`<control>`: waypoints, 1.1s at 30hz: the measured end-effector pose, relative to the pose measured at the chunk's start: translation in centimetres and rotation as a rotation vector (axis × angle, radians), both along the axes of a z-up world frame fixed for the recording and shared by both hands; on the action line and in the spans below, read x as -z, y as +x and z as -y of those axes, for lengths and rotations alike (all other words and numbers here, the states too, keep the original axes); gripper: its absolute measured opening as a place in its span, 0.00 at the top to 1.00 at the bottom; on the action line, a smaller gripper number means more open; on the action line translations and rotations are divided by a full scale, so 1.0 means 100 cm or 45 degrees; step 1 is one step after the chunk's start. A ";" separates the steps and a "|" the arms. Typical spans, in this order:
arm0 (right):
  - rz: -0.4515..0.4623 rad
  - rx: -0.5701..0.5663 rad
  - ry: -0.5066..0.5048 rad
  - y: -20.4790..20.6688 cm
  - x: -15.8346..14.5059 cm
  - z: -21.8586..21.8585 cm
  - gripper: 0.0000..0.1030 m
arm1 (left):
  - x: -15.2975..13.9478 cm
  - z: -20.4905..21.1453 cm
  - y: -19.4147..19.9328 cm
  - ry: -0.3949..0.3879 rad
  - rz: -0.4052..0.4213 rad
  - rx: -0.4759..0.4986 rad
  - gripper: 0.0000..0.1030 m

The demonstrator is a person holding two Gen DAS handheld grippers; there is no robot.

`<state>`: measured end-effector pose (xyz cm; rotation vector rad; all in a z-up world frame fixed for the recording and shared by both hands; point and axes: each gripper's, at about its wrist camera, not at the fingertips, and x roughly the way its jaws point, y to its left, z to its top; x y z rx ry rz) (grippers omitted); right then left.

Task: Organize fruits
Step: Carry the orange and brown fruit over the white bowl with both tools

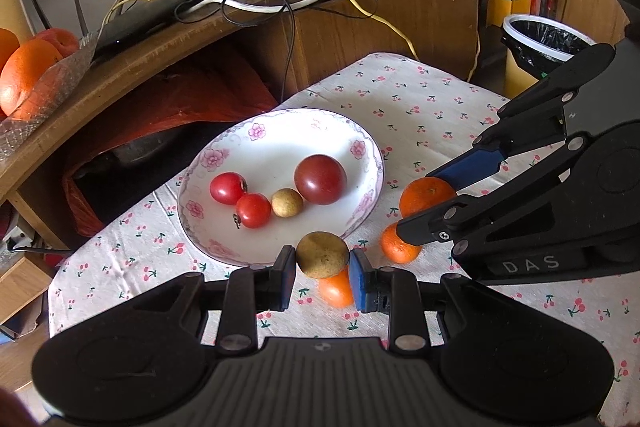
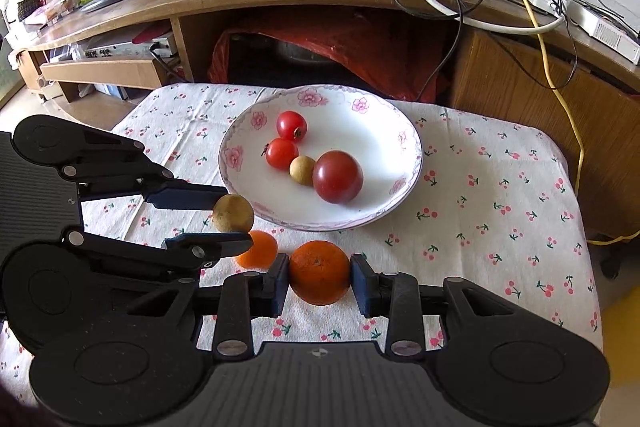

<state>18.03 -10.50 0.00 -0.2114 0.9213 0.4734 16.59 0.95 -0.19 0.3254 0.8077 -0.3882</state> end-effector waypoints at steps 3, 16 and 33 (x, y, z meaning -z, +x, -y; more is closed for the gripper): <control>0.007 0.002 0.004 0.001 0.000 0.000 0.72 | -0.001 0.000 0.002 0.007 0.010 -0.009 0.64; 0.028 0.022 0.031 0.016 -0.002 -0.005 0.71 | -0.002 -0.005 0.015 0.007 0.030 -0.061 0.64; 0.049 0.047 0.035 0.026 -0.001 -0.005 0.70 | -0.004 -0.005 0.027 0.006 0.059 -0.096 0.65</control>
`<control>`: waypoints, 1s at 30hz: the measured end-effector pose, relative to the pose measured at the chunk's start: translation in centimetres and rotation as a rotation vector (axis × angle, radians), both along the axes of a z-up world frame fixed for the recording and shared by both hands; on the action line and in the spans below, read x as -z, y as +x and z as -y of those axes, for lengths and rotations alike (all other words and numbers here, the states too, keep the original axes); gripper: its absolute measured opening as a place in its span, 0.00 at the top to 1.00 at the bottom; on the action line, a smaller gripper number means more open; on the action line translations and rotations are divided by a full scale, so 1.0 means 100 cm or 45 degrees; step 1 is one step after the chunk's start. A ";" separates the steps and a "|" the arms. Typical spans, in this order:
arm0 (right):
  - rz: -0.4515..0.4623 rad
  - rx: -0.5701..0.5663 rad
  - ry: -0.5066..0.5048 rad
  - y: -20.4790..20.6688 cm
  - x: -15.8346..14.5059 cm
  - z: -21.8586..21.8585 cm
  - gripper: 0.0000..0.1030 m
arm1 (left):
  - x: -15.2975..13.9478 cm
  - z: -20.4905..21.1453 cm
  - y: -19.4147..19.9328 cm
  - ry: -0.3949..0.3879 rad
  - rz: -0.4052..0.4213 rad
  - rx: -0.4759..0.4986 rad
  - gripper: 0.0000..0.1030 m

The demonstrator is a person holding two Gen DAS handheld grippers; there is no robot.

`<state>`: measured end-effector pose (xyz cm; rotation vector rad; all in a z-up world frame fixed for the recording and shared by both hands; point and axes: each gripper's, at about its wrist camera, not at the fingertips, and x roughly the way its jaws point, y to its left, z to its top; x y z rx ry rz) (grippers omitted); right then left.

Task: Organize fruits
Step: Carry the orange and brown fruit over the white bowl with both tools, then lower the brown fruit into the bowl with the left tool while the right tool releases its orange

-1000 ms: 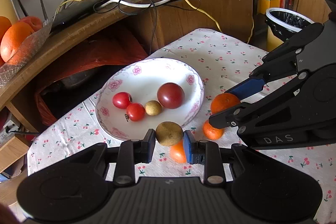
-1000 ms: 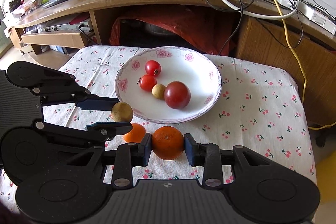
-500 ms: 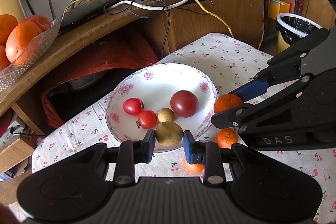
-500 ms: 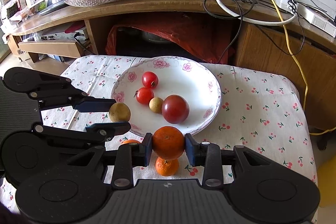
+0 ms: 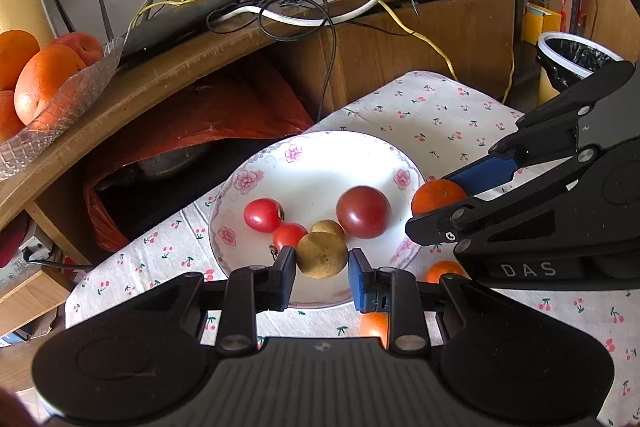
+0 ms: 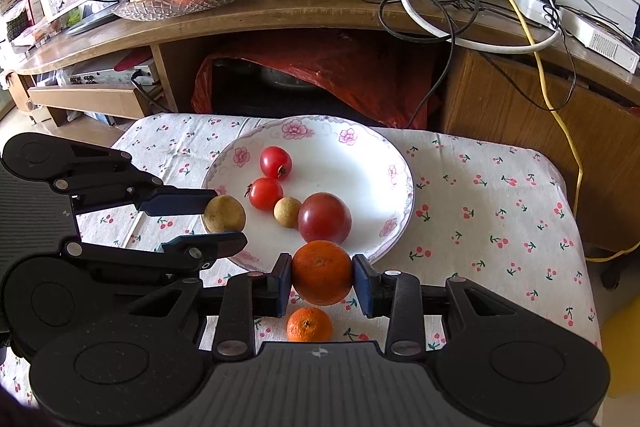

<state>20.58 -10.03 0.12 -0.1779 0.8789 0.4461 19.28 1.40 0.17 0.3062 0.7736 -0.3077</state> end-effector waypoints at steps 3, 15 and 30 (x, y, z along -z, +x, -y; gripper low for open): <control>0.003 0.009 0.011 0.003 0.000 0.001 0.70 | 0.001 -0.001 0.002 -0.002 0.001 -0.008 0.65; -0.012 0.012 0.033 0.015 0.007 0.000 0.70 | 0.008 -0.003 0.010 -0.002 -0.009 -0.040 0.65; -0.032 -0.002 0.040 0.024 0.017 -0.003 0.70 | 0.017 -0.006 0.017 -0.008 -0.032 -0.066 0.65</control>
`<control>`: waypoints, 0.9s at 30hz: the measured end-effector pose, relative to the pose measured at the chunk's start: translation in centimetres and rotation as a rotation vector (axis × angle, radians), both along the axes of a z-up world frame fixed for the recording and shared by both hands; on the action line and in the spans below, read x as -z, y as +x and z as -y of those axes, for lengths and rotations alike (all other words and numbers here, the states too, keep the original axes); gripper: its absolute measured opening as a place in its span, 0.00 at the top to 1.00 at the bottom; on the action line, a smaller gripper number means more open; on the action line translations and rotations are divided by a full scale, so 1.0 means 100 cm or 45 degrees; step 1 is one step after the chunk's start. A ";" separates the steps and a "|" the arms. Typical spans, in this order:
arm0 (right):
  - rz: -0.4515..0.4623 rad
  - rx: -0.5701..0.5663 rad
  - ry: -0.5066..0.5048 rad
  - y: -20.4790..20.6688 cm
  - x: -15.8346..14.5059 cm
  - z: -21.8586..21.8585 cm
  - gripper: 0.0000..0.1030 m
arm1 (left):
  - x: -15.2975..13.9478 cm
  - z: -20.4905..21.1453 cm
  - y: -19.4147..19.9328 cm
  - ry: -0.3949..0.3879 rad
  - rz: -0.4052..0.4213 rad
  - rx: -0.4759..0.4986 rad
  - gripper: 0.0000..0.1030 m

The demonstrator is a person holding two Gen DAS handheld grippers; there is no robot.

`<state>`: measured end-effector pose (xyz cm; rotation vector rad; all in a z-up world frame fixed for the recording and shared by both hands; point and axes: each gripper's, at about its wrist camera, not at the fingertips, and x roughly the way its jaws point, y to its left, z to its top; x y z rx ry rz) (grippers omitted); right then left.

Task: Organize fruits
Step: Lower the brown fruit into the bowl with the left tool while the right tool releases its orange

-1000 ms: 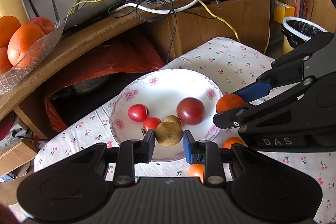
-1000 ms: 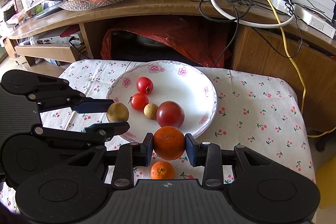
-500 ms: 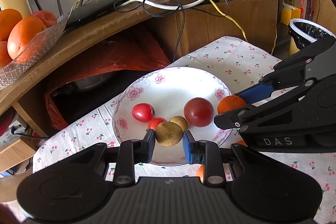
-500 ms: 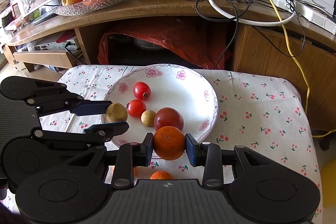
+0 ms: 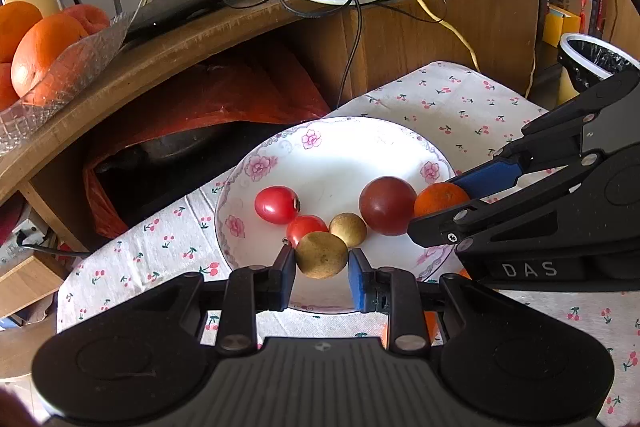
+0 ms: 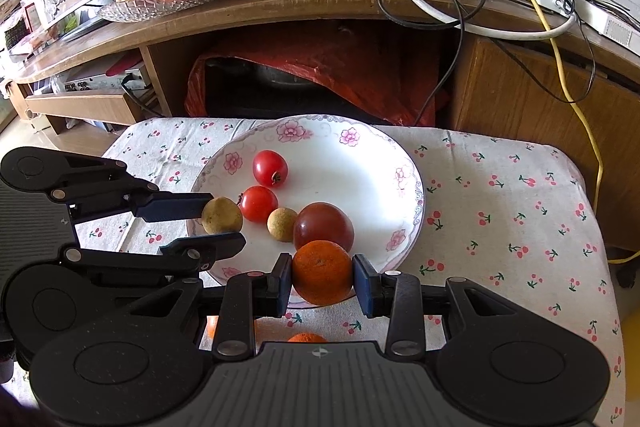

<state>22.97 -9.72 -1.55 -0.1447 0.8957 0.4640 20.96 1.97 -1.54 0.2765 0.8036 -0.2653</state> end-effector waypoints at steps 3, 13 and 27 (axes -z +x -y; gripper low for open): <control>-0.004 -0.003 -0.001 0.001 0.002 0.000 0.70 | 0.002 0.000 0.001 0.004 -0.006 -0.006 0.65; -0.001 -0.019 -0.006 0.007 0.007 -0.005 0.70 | 0.006 -0.004 0.004 -0.004 -0.013 -0.028 0.65; 0.004 -0.021 -0.015 0.008 0.009 -0.005 0.70 | 0.007 -0.005 0.005 -0.017 -0.020 -0.040 0.65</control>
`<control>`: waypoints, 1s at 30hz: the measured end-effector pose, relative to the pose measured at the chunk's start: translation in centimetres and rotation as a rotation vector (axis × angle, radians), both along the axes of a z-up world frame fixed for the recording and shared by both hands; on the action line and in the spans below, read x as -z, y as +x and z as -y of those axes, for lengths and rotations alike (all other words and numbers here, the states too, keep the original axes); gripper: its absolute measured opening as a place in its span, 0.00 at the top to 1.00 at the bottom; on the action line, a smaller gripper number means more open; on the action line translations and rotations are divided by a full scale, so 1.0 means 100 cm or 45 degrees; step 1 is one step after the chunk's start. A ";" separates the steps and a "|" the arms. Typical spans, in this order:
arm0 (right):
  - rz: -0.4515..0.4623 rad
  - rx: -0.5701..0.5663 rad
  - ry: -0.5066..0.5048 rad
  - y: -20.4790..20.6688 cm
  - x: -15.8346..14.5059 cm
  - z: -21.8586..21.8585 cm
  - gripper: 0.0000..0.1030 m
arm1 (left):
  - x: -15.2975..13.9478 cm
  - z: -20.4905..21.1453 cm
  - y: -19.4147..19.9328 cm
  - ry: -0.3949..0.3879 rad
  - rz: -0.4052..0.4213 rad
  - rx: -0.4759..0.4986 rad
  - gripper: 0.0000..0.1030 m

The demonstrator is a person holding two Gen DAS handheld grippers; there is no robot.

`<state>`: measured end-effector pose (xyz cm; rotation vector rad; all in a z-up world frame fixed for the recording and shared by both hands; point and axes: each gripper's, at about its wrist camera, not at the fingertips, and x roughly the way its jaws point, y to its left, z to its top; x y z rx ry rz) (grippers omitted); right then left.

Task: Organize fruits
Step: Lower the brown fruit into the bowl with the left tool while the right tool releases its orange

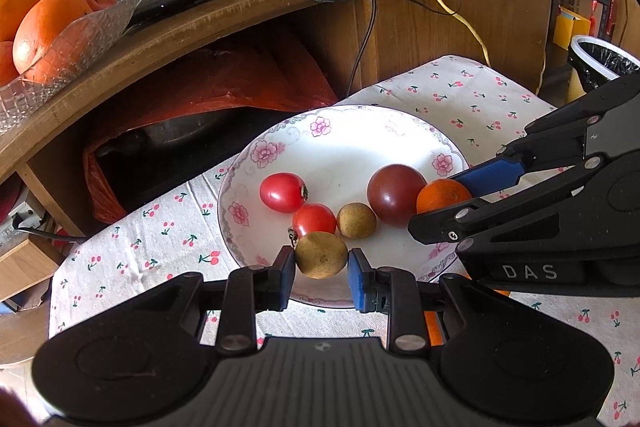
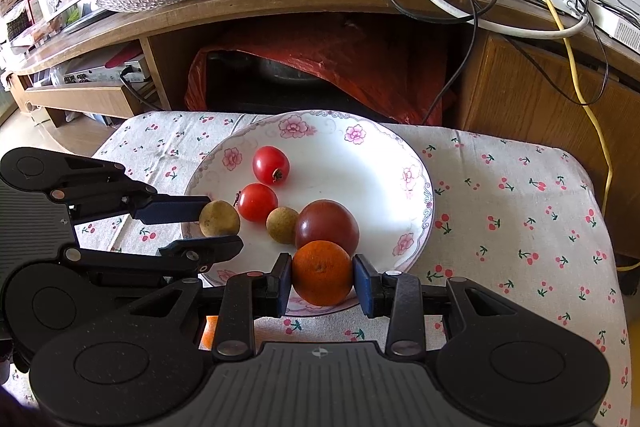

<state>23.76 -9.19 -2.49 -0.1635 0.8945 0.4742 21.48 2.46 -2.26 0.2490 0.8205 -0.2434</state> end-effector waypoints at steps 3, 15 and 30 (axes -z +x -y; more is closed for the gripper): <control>-0.001 0.001 0.001 0.000 0.000 0.000 0.70 | 0.000 0.000 0.000 0.002 0.001 -0.001 0.65; 0.006 -0.002 -0.007 0.001 0.001 -0.001 0.69 | 0.001 0.000 0.000 0.004 0.002 -0.010 0.64; 0.016 0.012 0.001 0.001 -0.001 0.001 0.67 | 0.000 -0.002 -0.001 -0.010 0.015 -0.026 0.63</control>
